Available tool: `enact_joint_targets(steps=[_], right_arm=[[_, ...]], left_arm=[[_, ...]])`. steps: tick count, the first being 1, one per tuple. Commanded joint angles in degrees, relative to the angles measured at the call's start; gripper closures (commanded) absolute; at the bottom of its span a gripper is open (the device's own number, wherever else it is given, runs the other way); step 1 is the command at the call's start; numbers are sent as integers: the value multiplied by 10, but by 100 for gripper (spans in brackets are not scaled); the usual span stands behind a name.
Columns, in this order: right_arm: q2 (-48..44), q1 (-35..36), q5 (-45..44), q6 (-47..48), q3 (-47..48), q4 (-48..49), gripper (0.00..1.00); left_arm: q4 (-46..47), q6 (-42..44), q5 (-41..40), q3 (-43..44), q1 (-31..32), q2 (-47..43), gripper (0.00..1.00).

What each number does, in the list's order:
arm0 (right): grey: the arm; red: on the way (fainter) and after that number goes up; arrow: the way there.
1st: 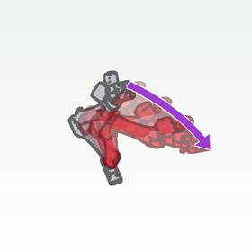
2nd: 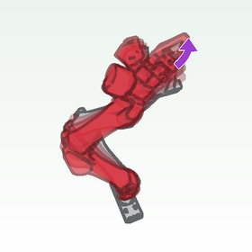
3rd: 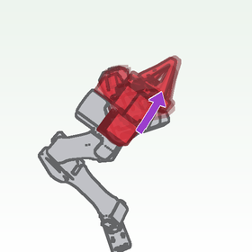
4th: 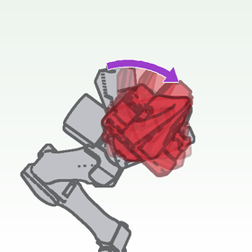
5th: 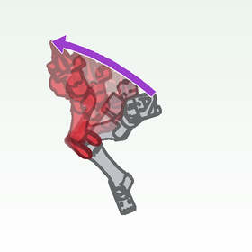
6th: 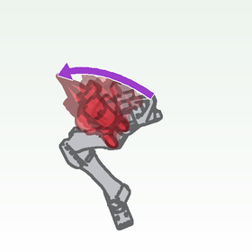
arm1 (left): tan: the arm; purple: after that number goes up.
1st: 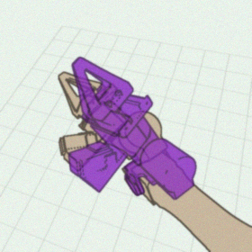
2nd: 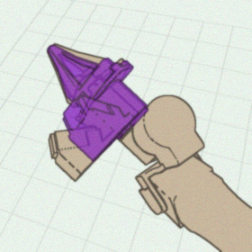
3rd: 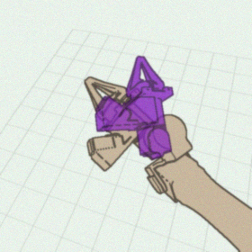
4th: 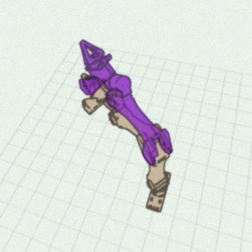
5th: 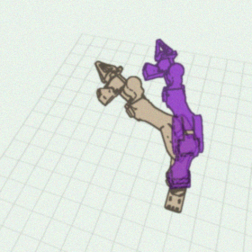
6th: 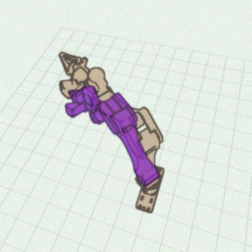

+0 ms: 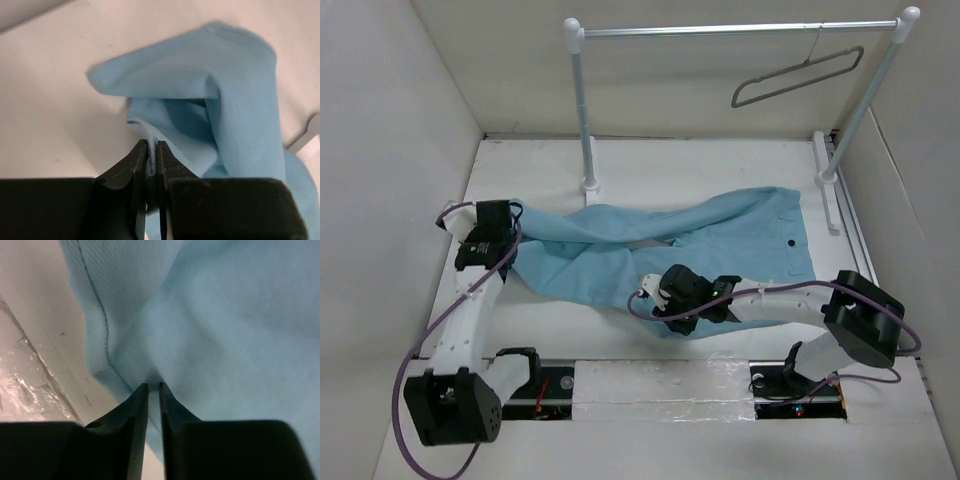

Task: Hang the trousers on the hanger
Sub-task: Flatten out the trousers at the center of the board.

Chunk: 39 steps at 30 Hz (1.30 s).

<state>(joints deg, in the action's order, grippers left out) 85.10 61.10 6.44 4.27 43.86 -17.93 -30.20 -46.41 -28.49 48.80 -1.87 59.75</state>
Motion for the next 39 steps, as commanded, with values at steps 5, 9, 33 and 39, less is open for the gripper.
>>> enact_joint_targets(steps=[5,9,33,39], right_arm=[[-104,12,84,25,-60,-24,97],[-174,12,142,2,-91,-60,100],[-225,-15,93,58,6,-111,82],[-223,-54,44,35,13,-114,45]], left_arm=[[-217,-77,-180,73,-1,-149,100],[-236,-105,-203,106,-1,-216,70],[79,-124,137,24,-146,83,11],[109,11,166,103,-176,203,1]])
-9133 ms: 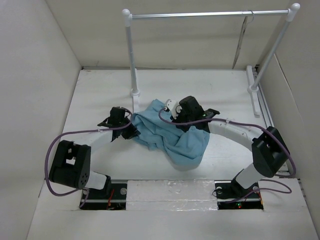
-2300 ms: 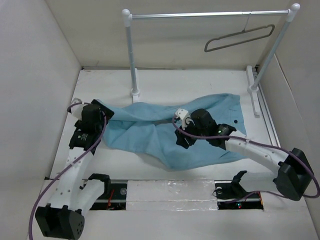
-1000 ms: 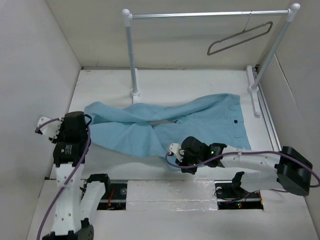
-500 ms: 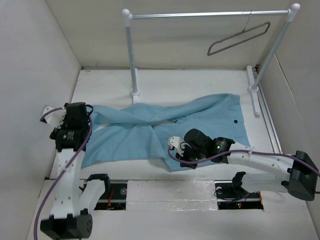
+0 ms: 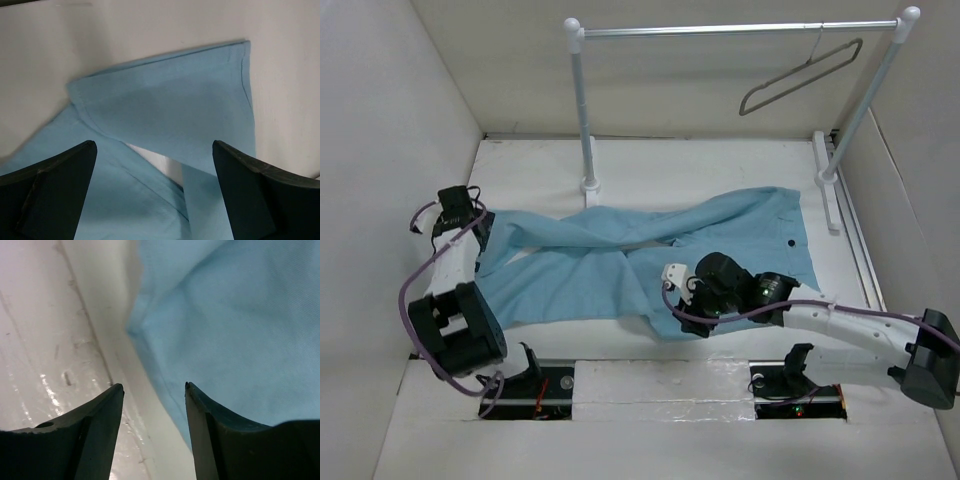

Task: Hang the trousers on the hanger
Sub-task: Flatten out the trousers at the center of the board.

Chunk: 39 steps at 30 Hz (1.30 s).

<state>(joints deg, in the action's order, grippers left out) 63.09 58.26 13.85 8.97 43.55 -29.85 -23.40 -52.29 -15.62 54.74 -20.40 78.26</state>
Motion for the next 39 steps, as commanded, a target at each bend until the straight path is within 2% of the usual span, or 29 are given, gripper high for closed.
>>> enact_joint_targets(steps=[1,9,11,14,15,17,18,20,22,27,30,33,35,36,37,38,39], right_arm=[[9,-37,-29,-10,25,6,41],[73,-144,-18,23,82,7,34],[84,-181,-8,27,91,15,34],[99,-221,7,29,98,29,34],[106,-229,13,29,101,33,34],[113,-243,19,28,103,44,34],[116,-256,18,27,106,45,34],[125,-265,-8,18,107,49,34],[135,-286,-29,10,103,54,33],[167,-322,-17,-6,98,81,33],[166,-329,-14,-4,94,85,33],[158,-336,-1,3,90,88,32],[161,-341,24,13,94,85,32],[168,-341,31,17,101,83,32],[169,-341,37,20,105,81,32],[170,-336,49,27,108,78,32],[169,-336,56,32,111,77,32]], left_arm=[[43,73,48,48,9,46,1],[128,88,142,55,19,147,1],[145,92,149,63,19,167,5],[168,108,153,74,19,182,28],[169,112,153,77,19,188,56],[165,126,154,100,19,192,92],[156,134,153,109,19,189,100],[141,140,153,119,19,171,100],[143,143,147,108,19,108,100],[124,138,119,65,30,-75,100],[113,131,88,46,66,-161,100],[109,140,124,19,72,-167,100],[86,155,152,32,72,-126,87],[73,162,153,42,72,-77,69],[68,176,174,51,72,-56,59],[74,179,174,62,79,-39,38],[79,185,175,66,79,-10,30]])
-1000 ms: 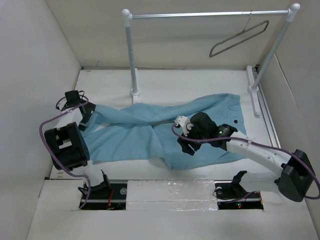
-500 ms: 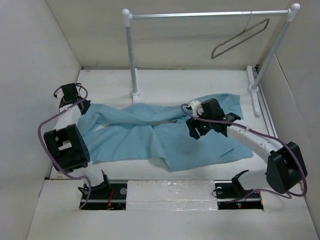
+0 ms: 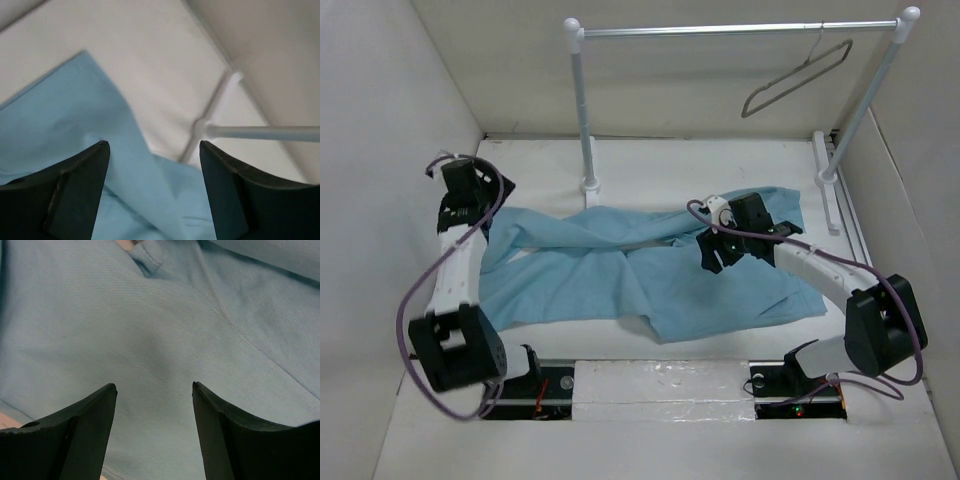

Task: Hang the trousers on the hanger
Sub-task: Flatten out the trousers at the center of the board.

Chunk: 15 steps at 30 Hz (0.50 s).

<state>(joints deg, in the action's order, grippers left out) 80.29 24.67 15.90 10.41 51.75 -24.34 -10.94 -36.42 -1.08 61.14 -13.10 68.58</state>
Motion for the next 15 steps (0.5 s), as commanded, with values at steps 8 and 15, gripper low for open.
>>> enact_joint_targets(steps=[8,15], right_arm=[[-8,30,54,41,16,17,32],[-4,49,56,26,-15,35,32]], left_arm=[[-72,67,17,107,20,248,23],[-59,66,-12,107,38,317,33]])
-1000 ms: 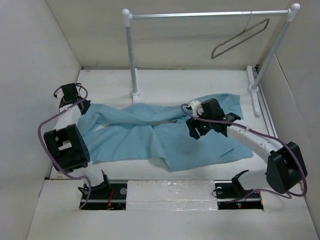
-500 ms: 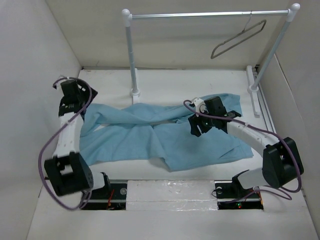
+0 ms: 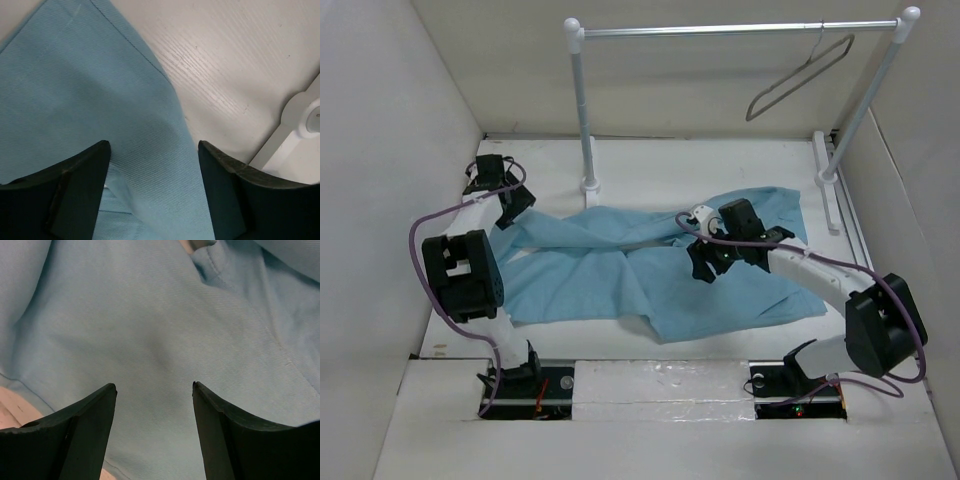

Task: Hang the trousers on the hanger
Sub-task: Flatten out the trousers at the center of the board.

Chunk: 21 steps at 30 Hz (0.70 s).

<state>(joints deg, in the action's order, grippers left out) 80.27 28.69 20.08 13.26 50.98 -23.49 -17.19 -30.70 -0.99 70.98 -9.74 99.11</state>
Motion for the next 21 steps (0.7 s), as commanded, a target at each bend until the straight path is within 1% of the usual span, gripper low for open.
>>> enact_joint_targets(steps=[1,2,3,7,9,10,13,14,15,16,19,20,21], right_arm=[[-4,8,12,-3,-9,26,32],[-6,8,4,-5,-11,23,32],[-9,8,0,-5,-13,20,32],[-20,-14,-3,2,-18,5,32],[-23,-21,-1,8,-19,0,32],[-25,-21,0,10,-15,-2,32],[-28,-26,2,17,-6,-16,32],[-31,-26,5,19,-4,-20,32],[-33,-26,4,18,-4,-21,32],[-35,-26,3,19,-2,-22,32],[-40,-26,3,19,2,-25,32],[-43,-26,4,19,4,-27,32],[-44,-26,5,19,5,-28,32]], left_arm=[[10,7,-14,3,4,14,38],[13,6,-20,-4,4,16,48],[13,5,-23,-9,4,16,51],[15,7,-27,-32,4,3,52],[22,7,-25,-52,4,-11,58],[23,7,-24,-55,4,-14,58],[12,6,-23,-53,4,-20,46],[13,8,-24,-56,4,-23,39],[13,11,-28,-57,4,-23,37],[12,13,-32,-55,4,-22,37],[13,20,-39,-59,4,-6,46],[17,20,-43,-67,4,-2,48],[20,21,-43,-71,4,7,47]])
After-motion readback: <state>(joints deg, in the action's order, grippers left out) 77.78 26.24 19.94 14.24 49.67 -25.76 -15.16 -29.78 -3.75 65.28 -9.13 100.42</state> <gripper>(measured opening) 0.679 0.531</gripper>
